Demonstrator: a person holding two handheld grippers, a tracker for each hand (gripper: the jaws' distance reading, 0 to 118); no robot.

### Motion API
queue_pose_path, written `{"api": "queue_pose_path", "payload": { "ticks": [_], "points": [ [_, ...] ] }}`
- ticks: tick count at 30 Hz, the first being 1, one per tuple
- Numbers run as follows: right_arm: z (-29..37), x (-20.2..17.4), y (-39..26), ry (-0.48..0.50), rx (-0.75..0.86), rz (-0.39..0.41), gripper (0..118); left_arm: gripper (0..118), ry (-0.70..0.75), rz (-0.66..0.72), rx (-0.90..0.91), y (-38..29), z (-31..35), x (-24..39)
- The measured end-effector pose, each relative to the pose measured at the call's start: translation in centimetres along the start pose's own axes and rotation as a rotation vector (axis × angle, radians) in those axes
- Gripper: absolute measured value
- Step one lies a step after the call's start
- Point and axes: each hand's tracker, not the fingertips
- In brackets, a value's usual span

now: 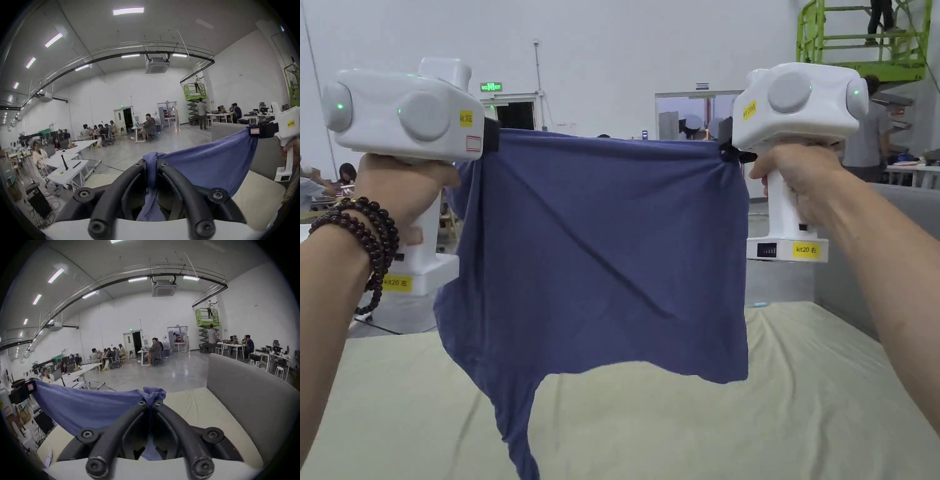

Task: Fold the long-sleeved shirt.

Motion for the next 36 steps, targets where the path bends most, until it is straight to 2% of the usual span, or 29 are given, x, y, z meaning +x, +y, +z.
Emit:
{"api": "queue_pose_path", "payload": {
  "ticks": [4,9,12,15,17,19,21,25,30,36],
  "points": [
    [-1.5,-0.4,-3.0,0.007,-0.010,0.000,0,5,0.002,0.000,-0.020,-2.9,-1.0,0.1],
    [-5.4,0.2,-12.4,-0.027,-0.103,0.032,0,5,-0.022,0.002,-0.167,-12.8,-3.5,0.7],
    [-7.4,1.1,-19.6,-0.011,-0.200,0.014,0,5,-0.038,0.026,-0.282,-20.7,-5.0,1.3],
    [-9.2,1.8,-26.5,-0.039,-0.305,-0.003,0,5,-0.073,0.079,-0.390,-28.4,-5.3,2.1],
    [-10.4,2.6,-30.5,-0.047,-0.377,-0.052,0,5,-0.088,0.070,-0.452,-32.7,-5.1,2.9],
    [-10.3,3.0,-33.2,-0.049,-0.409,-0.060,0,5,-0.098,0.034,-0.483,-35.2,-4.4,3.2],
    [-8.7,2.9,-34.8,-0.044,-0.404,-0.031,0,5,-0.114,0.061,-0.480,-36.3,-2.8,3.0],
    [-3.1,2.2,-37.6,-0.047,-0.366,-0.008,0,5,-0.110,0.266,-0.411,-38.1,3.1,2.7],
    [6.1,1.7,-44.1,-0.050,-0.396,0.025,0,5,-0.052,0.134,-0.452,-42.6,13.5,5.7],
    [15.3,2.3,-52.8,-0.072,-0.584,0.086,0,5,-0.099,0.078,-0.689,-49.2,24.7,9.6]
  ]
}}
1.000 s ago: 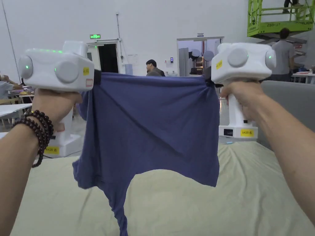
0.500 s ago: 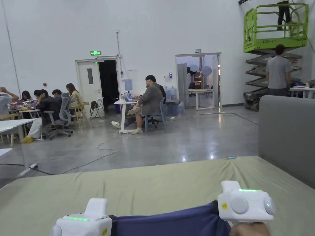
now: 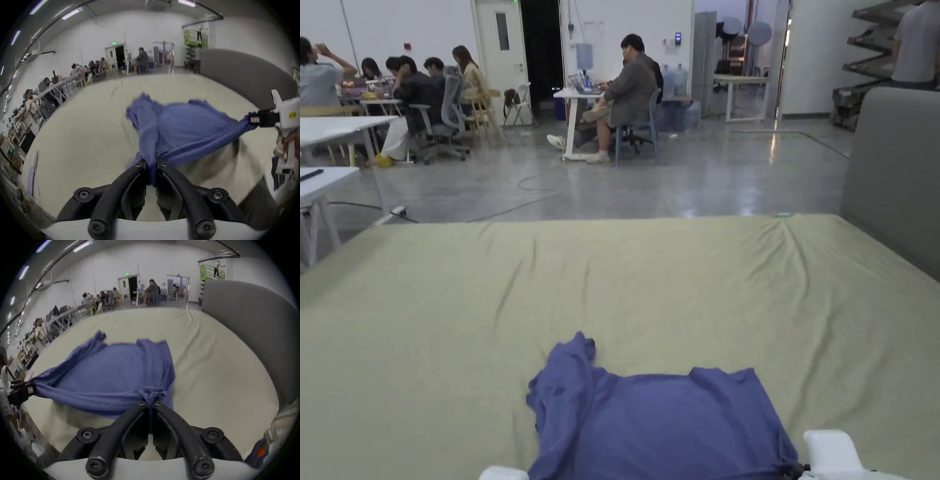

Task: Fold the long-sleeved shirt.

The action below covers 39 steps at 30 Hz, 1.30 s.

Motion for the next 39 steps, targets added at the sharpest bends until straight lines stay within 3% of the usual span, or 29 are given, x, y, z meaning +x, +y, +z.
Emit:
{"api": "queue_pose_path", "payload": {
  "ticks": [7,11,13,14,15,16,17,18,20,21,22,23,24,25,27,30,31,33,35,36,37,39],
  "points": [
    [3.1,0.2,-8.7,-0.020,-0.135,0.012,0,4,-0.014,-0.141,-0.155,-8.5,3.4,3.1],
    [3.0,0.3,-9.6,-0.013,-0.146,-0.009,0,4,-0.036,-0.080,-0.168,-9.9,3.7,2.2],
    [3.6,0.3,-9.1,-0.017,-0.138,-0.017,12,4,-0.008,-0.062,-0.127,-9.8,4.7,1.7],
    [4.1,0.3,-8.7,-0.019,-0.124,-0.021,32,8,0.001,-0.037,-0.091,-9.7,5.3,1.2],
    [4.6,0.3,-8.4,-0.016,-0.113,-0.021,78,34,-0.011,-0.012,-0.077,-9.4,6.1,0.7],
    [4.9,0.2,-8.2,-0.018,-0.112,-0.018,106,72,-0.015,0.018,-0.070,-9.0,6.6,0.2],
    [5.6,0.4,-8.0,-0.026,-0.089,-0.012,115,104,-0.017,0.064,-0.070,-8.6,7.0,-0.4],
    [6.3,0.5,-7.7,-0.029,-0.042,-0.012,114,118,-0.018,0.089,-0.060,-8.2,7.6,-0.8],
    [7.0,0.5,-6.8,-0.044,-0.031,-0.025,113,118,-0.004,0.137,0.012,-7.2,8.4,-1.6],
    [7.3,0.6,-6.4,-0.046,-0.034,-0.034,99,104,0.006,0.150,0.007,-6.8,8.4,-1.8],
    [7.6,0.7,-6.1,-0.030,-0.021,-0.060,66,61,0.013,0.168,-0.005,-6.4,8.1,-2.1],
    [7.7,0.7,-5.9,0.005,0.000,-0.078,10,2,0.009,0.165,-0.013,-6.0,7.7,-2.3],
    [7.6,0.6,-5.7,0.007,-0.006,-0.081,0,0,0.037,0.166,-0.018,-6.0,7.1,-2.2],
    [7.2,0.4,-5.7,-0.063,-0.030,-0.071,0,0,0.088,0.152,-0.001,-5.9,6.9,-2.2],
    [6.7,-0.5,-5.5,-0.014,-0.028,-0.025,0,0,0.017,0.160,-0.030,-5.8,6.2,-2.5],
    [6.3,-0.9,-5.3,-0.002,-0.031,-0.026,0,0,0.018,0.177,-0.031,-5.2,5.0,-2.6],
    [6.0,-1.2,-5.2,0.003,-0.031,-0.028,0,2,0.029,0.174,-0.026,-4.9,4.4,-2.8],
    [6.0,-1.0,-5.1,0.007,-0.036,-0.025,0,47,0.064,0.177,-0.026,-4.4,2.8,-3.5],
    [5.5,-1.5,-4.9,0.012,-0.041,-0.018,0,75,0.059,0.176,-0.110,-4.2,0.1,-3.8],
    [5.3,-1.6,-4.8,0.016,-0.043,-0.016,0,109,0.070,0.174,-0.148,-4.2,-1.1,-4.0],
    [5.4,-1.1,-4.9,0.023,-0.045,-0.017,0,113,0.099,0.168,-0.155,-4.2,-2.2,-4.2],
    [4.8,-1.4,-4.8,0.031,-0.053,-0.016,0,109,0.138,0.149,-0.192,-4.5,-4.4,-4.2]
  ]
}}
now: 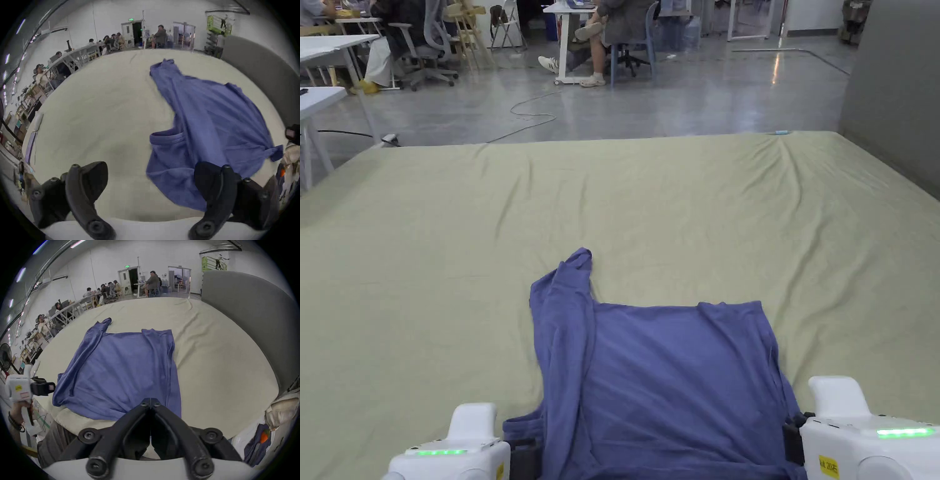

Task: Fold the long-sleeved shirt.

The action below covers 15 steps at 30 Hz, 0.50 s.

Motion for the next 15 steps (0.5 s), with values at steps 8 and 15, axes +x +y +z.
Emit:
{"api": "queue_pose_path", "payload": {
  "ticks": [8,15],
  "points": [
    [-3.2,0.5,1.3,-0.006,-0.050,0.012,0,69,0.015,-0.034,-0.021,-1.1,-1.1,2.5],
    [-9.3,1.9,11.0,-0.018,-0.018,0.034,0,0,-0.063,-0.021,0.002,-0.1,0.5,2.5]
  ]
}}
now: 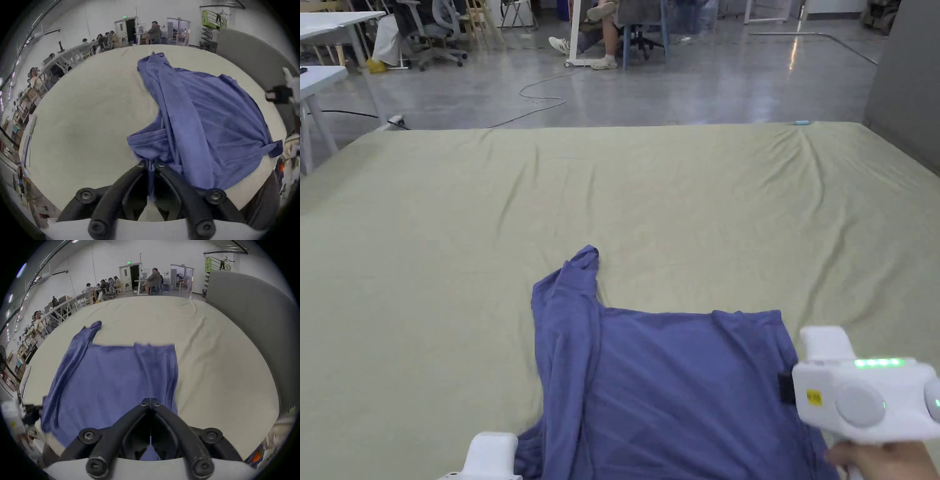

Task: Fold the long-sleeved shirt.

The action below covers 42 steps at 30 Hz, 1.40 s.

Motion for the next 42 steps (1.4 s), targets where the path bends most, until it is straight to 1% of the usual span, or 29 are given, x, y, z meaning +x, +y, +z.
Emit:
{"api": "queue_pose_path", "payload": {
  "ticks": [2,3,4,5,6,7,8,11,14,15,16,17,18,19,20,21,22,24,25,26,27,30,32,34,35,38,40,42],
  "points": [
    [-2.2,0.9,4.3,0.006,0.015,0.002,0,0,-0.020,0.013,0.042,0.4,1.1,-0.3],
    [-3.5,1.4,6.5,0.004,0.011,0.017,0,0,-0.023,0.026,0.048,0.6,1.4,-0.6],
    [-4.9,1.6,8.2,-0.009,-0.004,0.046,6,0,-0.034,0.040,0.045,0.8,1.6,-0.9],
    [-6.8,1.8,9.9,-0.003,-0.045,0.079,27,0,-0.043,0.065,0.038,0.9,1.6,-1.2],
    [-8.8,2.1,11.2,-0.016,-0.086,0.094,60,0,-0.046,0.080,0.033,1.0,1.6,-1.4],
    [-10.4,2.6,12.2,-0.011,-0.123,0.096,76,0,-0.044,0.078,0.031,1.0,1.6,-1.5],
    [-12.3,2.7,12.8,-0.016,-0.176,0.100,79,0,-0.042,0.079,0.035,1.0,1.3,-1.7],
    [-16.0,3.1,13.4,-0.028,-0.276,0.119,78,0,-0.047,0.101,0.015,1.0,1.4,-1.9],
    [-18.7,2.8,13.2,-0.008,-0.379,0.137,78,0,-0.053,0.112,0.006,0.9,1.2,-2.0],
    [-19.5,2.6,12.9,-0.015,-0.410,0.153,74,0,-0.049,0.111,0.003,1.0,1.1,-1.9],
    [-19.7,2.1,12.7,-0.029,-0.380,0.164,72,0,-0.041,0.107,0.001,1.0,1.1,-1.8],
    [-19.3,1.5,12.8,-0.054,-0.374,0.202,69,0,-0.035,0.103,-0.001,1.1,0.9,-1.8],
    [-18.7,0.9,13.0,-0.030,-0.367,0.234,50,0,-0.031,0.102,-0.002,1.2,0.9,-1.8],
    [-18.1,0.1,13.0,0.017,-0.341,0.267,12,0,-0.030,0.105,-0.004,1.3,0.8,-1.8],
    [-17.5,-0.7,12.9,-0.010,-0.292,0.276,0,0,-0.031,0.105,-0.008,1.5,0.6,-1.8],
    [-17.3,-1.1,12.8,-0.074,-0.313,0.312,0,0,-0.027,0.097,-0.010,1.8,0.3,-1.8],
    [-16.8,-1.3,12.8,-0.055,-0.304,0.339,0,0,-0.018,0.094,-0.007,2.5,0.1,-2.1],
    [-14.8,-0.7,13.5,-0.018,-0.270,0.303,0,0,0.015,0.131,0.067,4.3,0.6,-3.1],
    [-13.2,-0.1,14.3,-0.015,-0.207,0.266,0,0,0.018,0.164,0.111,5.7,1.1,-3.8],
    [-11.4,0.8,15.4,-0.031,-0.140,0.234,0,0,0.019,0.190,0.147,7.4,2.0,-4.7],
    [-9.8,1.7,16.6,-0.039,-0.112,0.216,0,0,0.028,0.200,0.184,9.0,2.8,-5.2],
    [-3.8,4.4,20.5,-0.005,0.008,0.164,0,0,0.053,0.196,0.319,14.7,6.1,-6.9],
    [1.1,5.0,23.2,-0.037,0.117,0.153,0,0,0.056,0.210,0.413,19.4,8.4,-7.7],
    [4.8,5.8,26.1,-0.080,0.189,0.145,0,0,0.056,0.187,0.489,24.5,10.7,-8.4],
    [7.0,5.9,27.7,-0.100,0.228,0.134,0,0,0.043,0.174,0.536,27.5,12.1,-8.7],
    [12.5,7.4,33.0,-0.132,0.352,0.084,0,0,0.073,0.134,0.627,36.4,16.0,-9.0],
    [16.0,8.3,36.3,-0.146,0.462,0.050,0,0,0.063,0.155,0.674,41.7,18.7,-9.1],
    [19.1,9.0,39.5,-0.213,0.523,0.014,0,0,0.017,0.202,0.719,47.0,21.1,-9.7]
  ]
}}
